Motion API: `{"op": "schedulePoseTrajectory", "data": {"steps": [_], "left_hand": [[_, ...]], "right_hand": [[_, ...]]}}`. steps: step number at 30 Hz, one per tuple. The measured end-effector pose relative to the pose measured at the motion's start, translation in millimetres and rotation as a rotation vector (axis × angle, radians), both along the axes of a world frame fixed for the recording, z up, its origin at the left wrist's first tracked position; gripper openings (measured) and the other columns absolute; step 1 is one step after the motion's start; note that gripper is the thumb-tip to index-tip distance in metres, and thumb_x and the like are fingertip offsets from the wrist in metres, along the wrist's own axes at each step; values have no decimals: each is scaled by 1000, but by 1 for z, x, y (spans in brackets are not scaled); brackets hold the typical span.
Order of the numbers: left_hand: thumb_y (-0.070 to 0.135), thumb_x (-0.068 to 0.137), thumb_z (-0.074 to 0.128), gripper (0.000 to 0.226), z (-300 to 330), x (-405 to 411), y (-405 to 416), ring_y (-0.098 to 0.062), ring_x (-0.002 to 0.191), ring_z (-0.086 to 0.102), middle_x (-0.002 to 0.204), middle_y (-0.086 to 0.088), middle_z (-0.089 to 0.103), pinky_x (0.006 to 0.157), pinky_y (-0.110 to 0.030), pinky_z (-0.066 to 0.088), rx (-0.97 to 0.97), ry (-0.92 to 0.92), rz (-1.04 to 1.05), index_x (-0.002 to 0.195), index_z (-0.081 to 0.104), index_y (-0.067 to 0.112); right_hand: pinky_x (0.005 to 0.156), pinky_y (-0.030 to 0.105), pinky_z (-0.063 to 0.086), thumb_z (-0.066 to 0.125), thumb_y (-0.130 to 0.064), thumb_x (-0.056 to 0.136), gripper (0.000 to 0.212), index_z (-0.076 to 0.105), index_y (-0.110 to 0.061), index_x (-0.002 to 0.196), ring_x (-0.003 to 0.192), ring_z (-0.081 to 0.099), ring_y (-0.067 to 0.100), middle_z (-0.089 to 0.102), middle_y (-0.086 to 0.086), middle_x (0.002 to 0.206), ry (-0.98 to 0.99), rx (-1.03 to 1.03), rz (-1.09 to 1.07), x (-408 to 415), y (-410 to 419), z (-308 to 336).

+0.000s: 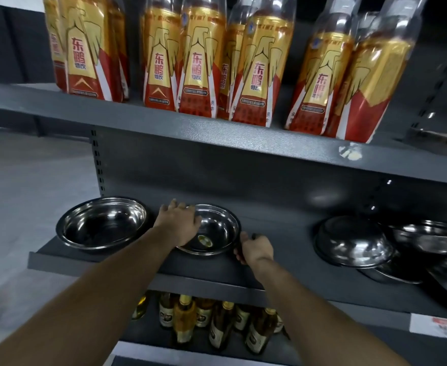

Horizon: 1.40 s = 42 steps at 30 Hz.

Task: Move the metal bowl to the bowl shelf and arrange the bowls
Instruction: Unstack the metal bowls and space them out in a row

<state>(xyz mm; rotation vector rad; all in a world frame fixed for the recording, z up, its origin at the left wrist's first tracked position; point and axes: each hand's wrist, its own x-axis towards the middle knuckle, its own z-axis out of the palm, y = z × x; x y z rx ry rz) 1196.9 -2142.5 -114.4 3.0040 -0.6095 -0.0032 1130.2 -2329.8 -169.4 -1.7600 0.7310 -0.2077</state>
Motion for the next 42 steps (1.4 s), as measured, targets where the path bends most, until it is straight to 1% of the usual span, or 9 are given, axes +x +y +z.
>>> {"op": "schedulePoseTrajectory", "data": {"steps": [8, 12, 17, 19, 21, 24, 28, 32, 42], "left_hand": [[41, 102, 27, 53, -9, -5, -76, -32, 146, 27, 155, -9, 39, 117, -49, 26, -26, 2, -175, 146, 41, 15], [44, 101, 30, 52, -14, -20, -121, -31, 136, 42, 144, -12, 51, 111, -43, 35, -43, 3, -266, 139, 48, 14], [44, 102, 30, 53, -16, -41, -169, -31, 133, 47, 145, -10, 51, 109, -40, 38, -49, 30, -323, 142, 47, 14], [45, 102, 31, 54, -17, -49, -188, -31, 135, 46, 149, -10, 47, 111, -39, 36, -42, 44, -325, 143, 46, 14], [45, 102, 31, 54, -18, -57, -207, -31, 136, 44, 152, -9, 44, 112, -38, 35, -29, 57, -323, 144, 45, 14], [46, 103, 29, 56, -22, -68, -237, -30, 139, 41, 154, -10, 40, 114, -39, 33, -33, 107, -291, 147, 41, 12], [46, 104, 29, 57, -31, -82, -279, -31, 138, 42, 152, -12, 41, 110, -40, 34, -84, 197, -216, 148, 37, 11], [47, 104, 28, 56, -43, -94, -316, -31, 130, 49, 145, -13, 48, 104, -40, 43, -186, 253, -172, 147, 38, 13], [59, 100, 22, 70, -53, -79, -382, -35, 136, 43, 150, -16, 43, 112, -42, 35, -582, 438, 89, 151, 33, 11]], "right_hand": [[40, 24, 46, 47, -33, 103, 28, 54, -8, 114, 40, 54, 17, 64, 7, 59, 0, 5, -153, -35, -61, -2], [32, 18, 39, 48, -29, 103, 47, 41, -7, 144, 40, 53, 17, 64, 11, 70, -19, -6, -252, -60, -105, 0], [34, 21, 42, 50, -24, 101, 35, 50, -8, 131, 37, 55, 17, 63, 13, 72, -69, -42, -326, -83, -148, 0], [48, 34, 55, 52, -24, 99, 30, 54, -9, 125, 57, 64, 28, 66, 16, 85, -89, -38, -338, -89, -164, 1], [78, 49, 59, 54, -27, 98, 31, 57, -8, 122, 87, 69, 39, 70, 20, 102, -84, -88, -342, -96, -181, 2], [95, 49, 52, 55, -33, 97, 37, 56, -9, 125, 103, 66, 42, 71, 17, 106, -77, -182, -322, -109, -210, 7], [94, 29, 44, 57, -34, 97, 42, 55, -10, 131, 112, 63, 34, 70, 12, 107, -106, -264, -331, -118, -253, 21], [99, 27, 41, 59, -34, 96, 48, 52, -9, 137, 123, 58, 30, 66, 11, 129, -132, -260, -292, -117, -290, 27], [87, 27, 49, 65, -53, 86, 57, 61, -12, 125, 111, 66, 24, 72, 1, 111, -29, -245, -188, -102, -338, 17]]}}
